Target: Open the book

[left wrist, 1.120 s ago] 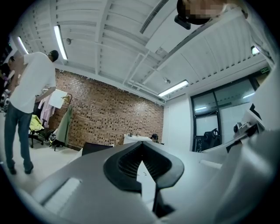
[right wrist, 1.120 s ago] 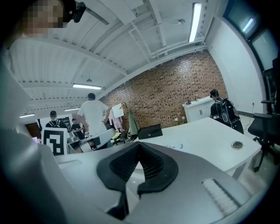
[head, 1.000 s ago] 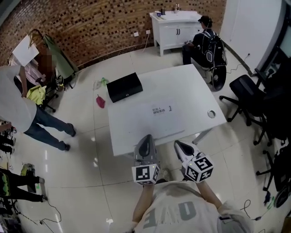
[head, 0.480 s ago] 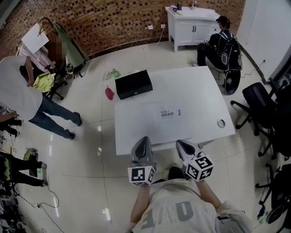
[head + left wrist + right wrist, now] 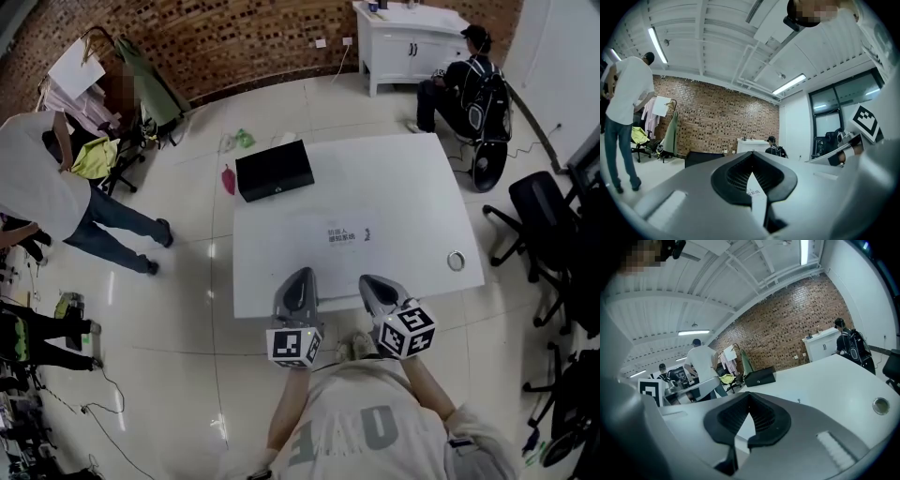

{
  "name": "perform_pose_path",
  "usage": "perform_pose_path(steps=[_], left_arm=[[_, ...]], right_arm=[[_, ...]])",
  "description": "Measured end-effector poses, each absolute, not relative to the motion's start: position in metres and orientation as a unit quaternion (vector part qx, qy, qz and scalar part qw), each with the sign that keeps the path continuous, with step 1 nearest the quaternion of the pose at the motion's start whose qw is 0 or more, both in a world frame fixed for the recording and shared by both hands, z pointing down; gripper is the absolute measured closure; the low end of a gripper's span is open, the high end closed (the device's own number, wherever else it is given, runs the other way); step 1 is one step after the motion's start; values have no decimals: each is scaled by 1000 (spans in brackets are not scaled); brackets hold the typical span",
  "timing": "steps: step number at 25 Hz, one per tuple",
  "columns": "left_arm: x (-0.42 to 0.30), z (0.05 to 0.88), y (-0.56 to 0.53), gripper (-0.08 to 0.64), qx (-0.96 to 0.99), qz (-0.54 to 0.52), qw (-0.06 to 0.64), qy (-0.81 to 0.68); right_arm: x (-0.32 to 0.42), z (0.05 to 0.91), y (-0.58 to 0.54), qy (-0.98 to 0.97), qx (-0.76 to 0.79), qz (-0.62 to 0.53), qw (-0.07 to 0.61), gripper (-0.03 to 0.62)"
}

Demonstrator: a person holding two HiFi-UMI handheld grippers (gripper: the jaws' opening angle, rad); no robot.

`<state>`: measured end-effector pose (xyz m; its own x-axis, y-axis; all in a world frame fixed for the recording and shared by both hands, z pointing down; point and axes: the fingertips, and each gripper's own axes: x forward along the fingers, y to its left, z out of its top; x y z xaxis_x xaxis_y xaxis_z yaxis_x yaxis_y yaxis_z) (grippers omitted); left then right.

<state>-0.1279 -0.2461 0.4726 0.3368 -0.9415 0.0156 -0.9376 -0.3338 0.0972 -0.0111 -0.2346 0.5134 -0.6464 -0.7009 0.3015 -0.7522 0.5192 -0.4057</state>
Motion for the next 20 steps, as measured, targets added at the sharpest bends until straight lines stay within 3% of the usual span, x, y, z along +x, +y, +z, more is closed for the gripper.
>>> perform_pose_path(steps=[8, 10, 17, 20], left_arm=[[-122, 517, -255, 543, 809, 4, 91, -581], [-114, 528, -258, 545, 815, 13, 96, -571], [-92, 562, -261, 522, 825, 48, 123, -550], [-87, 572, -259, 522, 825, 61, 130, -547]], right_arm=[[16, 554, -249, -848, 436, 287, 98, 580], [20, 572, -249, -842, 433, 301, 113, 395], [41, 642, -255, -803, 453, 343, 179, 311], [50, 661, -258, -795, 454, 349, 200, 304]])
